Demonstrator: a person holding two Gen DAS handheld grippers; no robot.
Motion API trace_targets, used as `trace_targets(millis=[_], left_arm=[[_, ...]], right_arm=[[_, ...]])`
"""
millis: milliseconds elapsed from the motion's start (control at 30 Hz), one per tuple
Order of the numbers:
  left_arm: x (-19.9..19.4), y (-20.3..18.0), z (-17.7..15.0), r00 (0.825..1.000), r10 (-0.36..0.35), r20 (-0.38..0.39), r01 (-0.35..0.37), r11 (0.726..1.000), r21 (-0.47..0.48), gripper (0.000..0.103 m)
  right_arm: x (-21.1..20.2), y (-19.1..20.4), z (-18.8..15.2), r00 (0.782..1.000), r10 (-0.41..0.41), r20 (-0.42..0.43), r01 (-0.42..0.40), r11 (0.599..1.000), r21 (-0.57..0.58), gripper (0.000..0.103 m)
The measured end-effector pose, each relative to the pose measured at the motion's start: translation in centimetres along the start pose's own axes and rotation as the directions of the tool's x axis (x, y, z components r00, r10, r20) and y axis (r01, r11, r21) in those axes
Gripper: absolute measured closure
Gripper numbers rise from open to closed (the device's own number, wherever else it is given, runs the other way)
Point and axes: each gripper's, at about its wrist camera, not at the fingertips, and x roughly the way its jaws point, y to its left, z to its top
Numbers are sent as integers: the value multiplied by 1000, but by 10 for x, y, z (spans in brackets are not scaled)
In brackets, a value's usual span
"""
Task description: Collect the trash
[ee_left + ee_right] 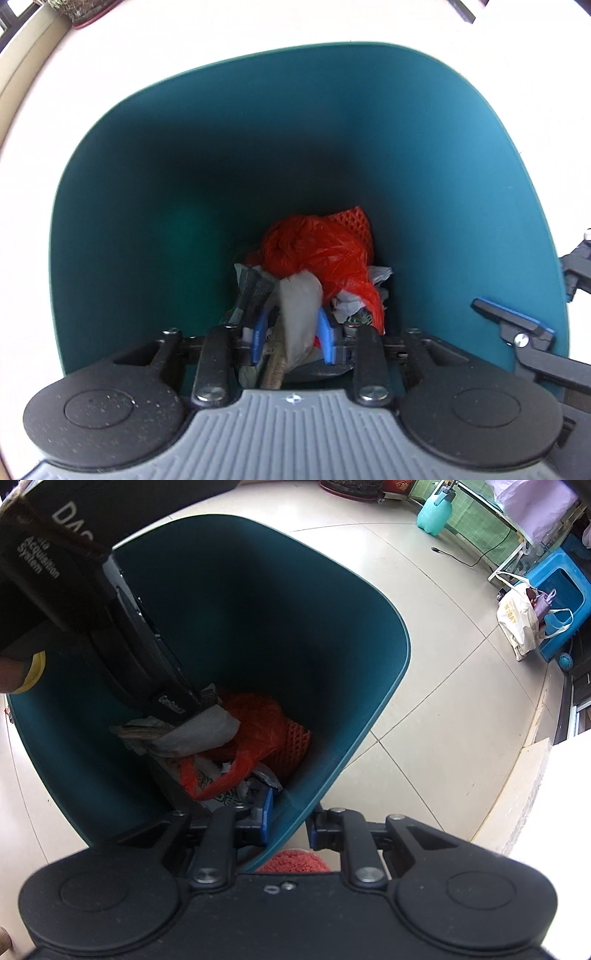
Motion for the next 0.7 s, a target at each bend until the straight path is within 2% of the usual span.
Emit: trace_targets(millis=[33,100,233,433,567,633,700], left_arm=[[-4,1,-3,1000,-5,15,5,1000,2,56],[-15,2,-7,998,-11,55,11,1000,6,38],[-38,5,-15,993,-63,103,63,998,7,37],[-76,12,-30,978,-95,186,93,996,17,37],[-101,20,-45,965,-105,241,105,994,12,36],[-112,26,-55,956,-91,278,94,996,2,29],[-119,32,-63,949,-73,305,79,997,-10,29]], right_arm=[[0,0,0,1000,0,0,0,1000,-1,86],[0,0,0,1000,-1,-1,1,1000,-1,86],[0,1,-1,1000,-2,-1,2,1000,-1,86],[0,1,-1,1000,-2,-3,2,1000,0,85],[1,1,-1,1000,-4,-5,4,1000,-1,85],[1,2,-1,1000,-6,-8,6,1000,-2,85],[1,3,0,1000,-9,-9,9,1000,-4,85]])
